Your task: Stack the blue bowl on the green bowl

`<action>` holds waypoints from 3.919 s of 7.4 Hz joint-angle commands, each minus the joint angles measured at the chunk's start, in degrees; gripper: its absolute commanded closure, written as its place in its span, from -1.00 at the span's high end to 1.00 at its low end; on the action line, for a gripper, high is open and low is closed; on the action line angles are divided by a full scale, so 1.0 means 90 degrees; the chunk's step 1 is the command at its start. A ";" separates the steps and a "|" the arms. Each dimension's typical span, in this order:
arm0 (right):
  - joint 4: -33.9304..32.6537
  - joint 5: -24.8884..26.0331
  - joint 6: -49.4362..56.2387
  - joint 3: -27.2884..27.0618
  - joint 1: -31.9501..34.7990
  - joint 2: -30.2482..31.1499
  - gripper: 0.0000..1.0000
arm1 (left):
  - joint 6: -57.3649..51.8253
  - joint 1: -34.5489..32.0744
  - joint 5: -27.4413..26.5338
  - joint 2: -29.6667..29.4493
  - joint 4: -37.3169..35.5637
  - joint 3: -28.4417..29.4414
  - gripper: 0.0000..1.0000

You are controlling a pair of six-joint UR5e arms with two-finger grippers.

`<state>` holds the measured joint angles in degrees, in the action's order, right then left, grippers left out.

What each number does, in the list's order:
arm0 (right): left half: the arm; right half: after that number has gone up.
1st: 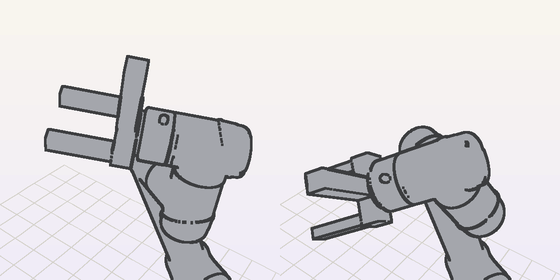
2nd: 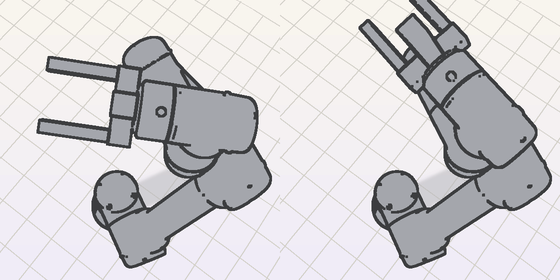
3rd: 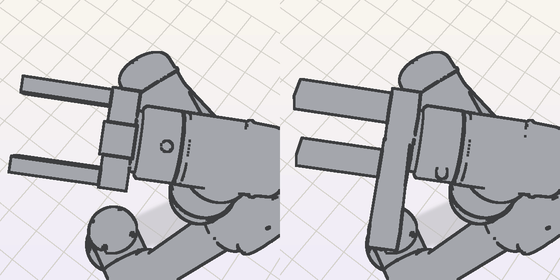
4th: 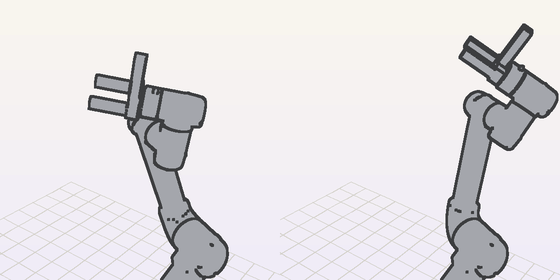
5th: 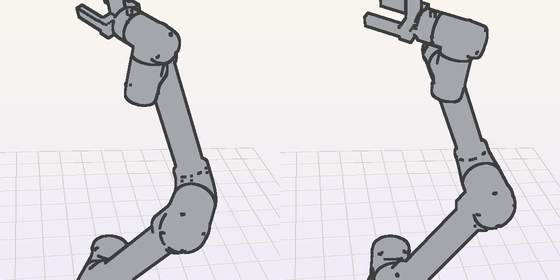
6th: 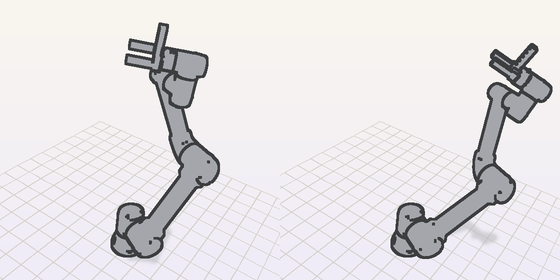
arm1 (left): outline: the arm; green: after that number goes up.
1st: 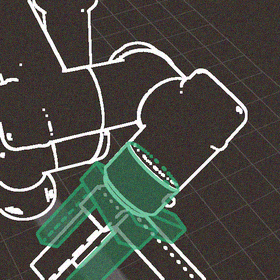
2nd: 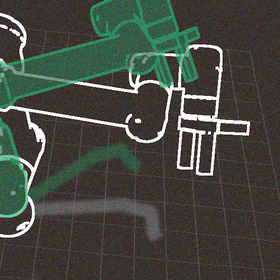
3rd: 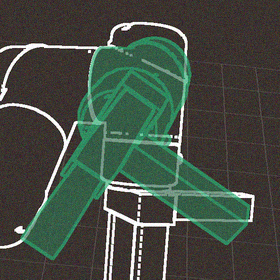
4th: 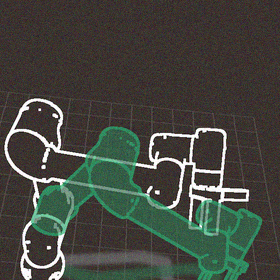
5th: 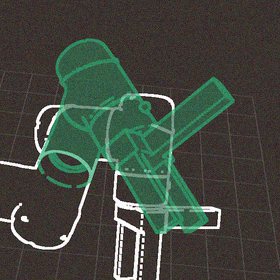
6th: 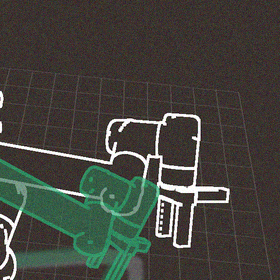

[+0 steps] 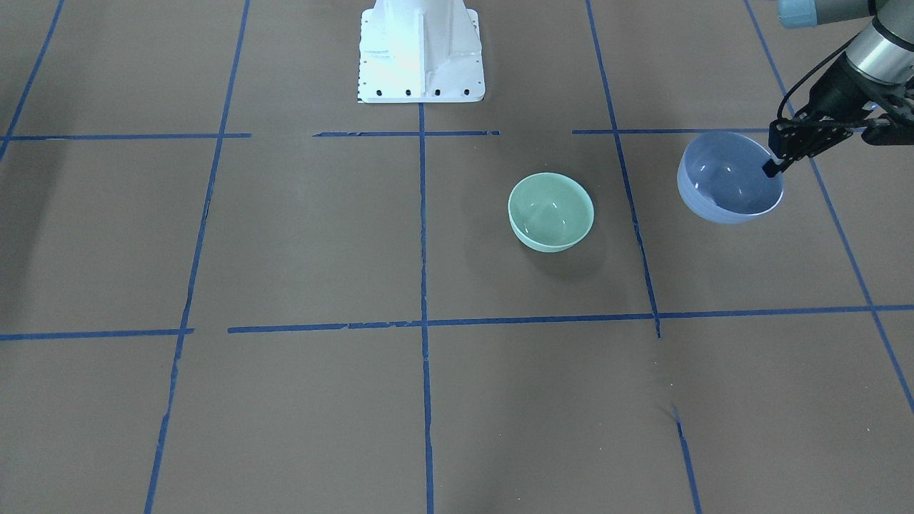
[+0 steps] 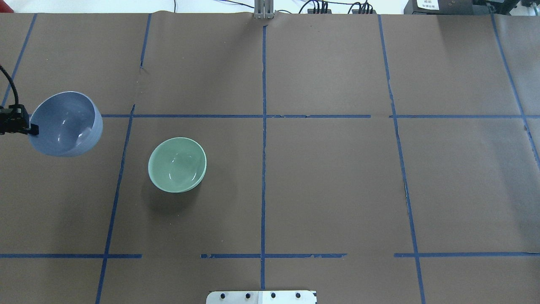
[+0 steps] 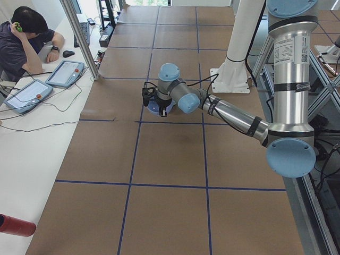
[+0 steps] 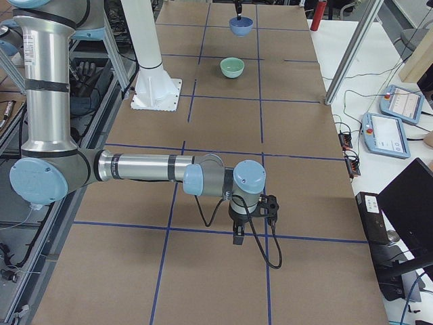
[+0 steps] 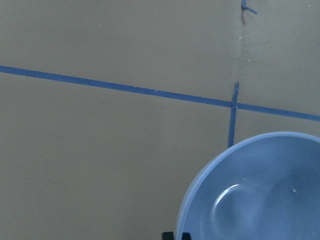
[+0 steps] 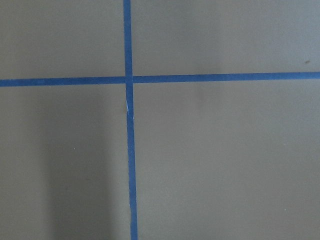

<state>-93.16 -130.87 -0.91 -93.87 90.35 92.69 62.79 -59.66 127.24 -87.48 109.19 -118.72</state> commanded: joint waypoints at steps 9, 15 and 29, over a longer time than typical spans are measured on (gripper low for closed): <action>0.0000 0.0000 -0.0006 0.0000 0.0000 0.0004 1.00 | 0.2741 0.2419 -0.1365 -0.1970 -0.1263 0.0593 -1.00; 0.0000 0.0000 0.0004 0.0000 0.0000 0.0004 1.00 | 0.2770 0.2576 -0.1462 -0.1930 -0.0923 0.1003 -1.00; 0.0000 0.0000 0.0004 0.0000 0.0000 0.0004 1.00 | -0.6730 -0.2846 0.0265 0.1133 -0.0950 0.1097 1.00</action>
<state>-93.16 -130.87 -0.89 -93.87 90.37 92.73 16.81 -76.96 126.91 -81.35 101.03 -112.22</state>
